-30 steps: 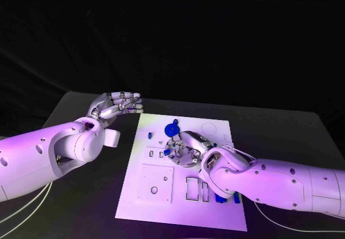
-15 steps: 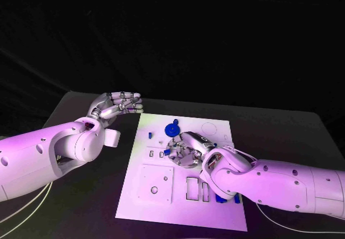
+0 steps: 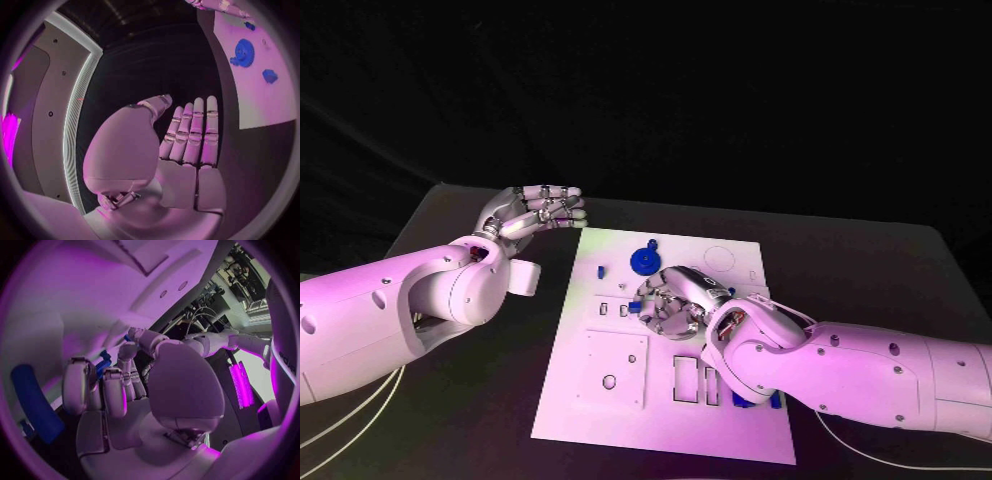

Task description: Assemble the parts on the task board

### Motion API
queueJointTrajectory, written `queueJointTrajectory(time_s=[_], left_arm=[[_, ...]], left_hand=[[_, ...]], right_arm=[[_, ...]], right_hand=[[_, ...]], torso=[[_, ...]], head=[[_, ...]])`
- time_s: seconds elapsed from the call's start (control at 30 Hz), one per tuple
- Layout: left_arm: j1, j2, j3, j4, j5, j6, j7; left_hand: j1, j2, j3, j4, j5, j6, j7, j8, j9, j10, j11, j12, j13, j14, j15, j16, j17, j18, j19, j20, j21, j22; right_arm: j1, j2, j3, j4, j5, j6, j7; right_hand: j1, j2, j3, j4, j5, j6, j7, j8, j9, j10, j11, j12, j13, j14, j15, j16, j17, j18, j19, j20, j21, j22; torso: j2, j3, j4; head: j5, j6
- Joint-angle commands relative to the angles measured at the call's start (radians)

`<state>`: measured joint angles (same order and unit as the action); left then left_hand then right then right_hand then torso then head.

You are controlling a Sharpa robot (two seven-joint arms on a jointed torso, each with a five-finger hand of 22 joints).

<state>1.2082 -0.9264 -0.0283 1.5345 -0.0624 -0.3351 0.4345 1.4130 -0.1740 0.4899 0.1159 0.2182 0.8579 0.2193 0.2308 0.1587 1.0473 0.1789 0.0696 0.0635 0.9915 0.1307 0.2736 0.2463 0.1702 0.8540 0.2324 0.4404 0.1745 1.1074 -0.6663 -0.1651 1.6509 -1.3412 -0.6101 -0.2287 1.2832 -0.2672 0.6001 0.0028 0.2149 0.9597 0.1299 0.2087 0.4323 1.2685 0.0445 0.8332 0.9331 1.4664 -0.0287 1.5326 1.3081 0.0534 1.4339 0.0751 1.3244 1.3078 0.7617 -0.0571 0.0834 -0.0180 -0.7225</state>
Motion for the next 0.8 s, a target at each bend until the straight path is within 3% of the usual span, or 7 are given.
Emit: queueJointTrajectory(time_s=[0.03,0.8], left_arm=[[0.000,0.001,0.001,0.001,-0.003,0.013,0.005],[-0.001,0.000,0.001,0.001,-0.005,0.014,0.005]], left_hand=[[-0.005,0.004,0.000,-0.004,-0.003,0.004,0.019,-0.003,-0.001,-0.005,0.003,-0.006,0.000,0.002,0.002,-0.003,0.001,0.009,-0.004,-0.001,0.003,0.001],[-0.006,0.005,0.002,-0.007,-0.003,0.005,0.019,-0.004,-0.001,-0.005,0.003,-0.006,0.000,0.002,0.002,-0.006,0.003,0.009,-0.007,0.000,0.006,0.003]], right_arm=[[-0.001,-0.001,0.000,0.005,-0.015,0.010,-0.009],[-0.006,-0.013,0.000,0.024,-0.018,0.004,-0.029]], right_hand=[[-0.001,-0.009,-0.007,0.001,0.004,0.007,0.002,-0.003,-0.001,0.007,-0.002,0.004,0.003,0.076,0.002,-0.004,0.118,0.007,0.003,0.006,-0.002,0.115],[-0.002,-0.005,-0.010,0.003,0.004,0.011,0.002,-0.005,-0.002,0.016,-0.003,0.033,0.027,0.076,0.001,-0.004,0.118,0.007,0.003,0.005,-0.002,0.116]], torso=[[0.000,-0.0003,0.0003],[0.000,-0.0003,0.0000]], head=[[0.000,-0.001],[-0.001,0.001]])
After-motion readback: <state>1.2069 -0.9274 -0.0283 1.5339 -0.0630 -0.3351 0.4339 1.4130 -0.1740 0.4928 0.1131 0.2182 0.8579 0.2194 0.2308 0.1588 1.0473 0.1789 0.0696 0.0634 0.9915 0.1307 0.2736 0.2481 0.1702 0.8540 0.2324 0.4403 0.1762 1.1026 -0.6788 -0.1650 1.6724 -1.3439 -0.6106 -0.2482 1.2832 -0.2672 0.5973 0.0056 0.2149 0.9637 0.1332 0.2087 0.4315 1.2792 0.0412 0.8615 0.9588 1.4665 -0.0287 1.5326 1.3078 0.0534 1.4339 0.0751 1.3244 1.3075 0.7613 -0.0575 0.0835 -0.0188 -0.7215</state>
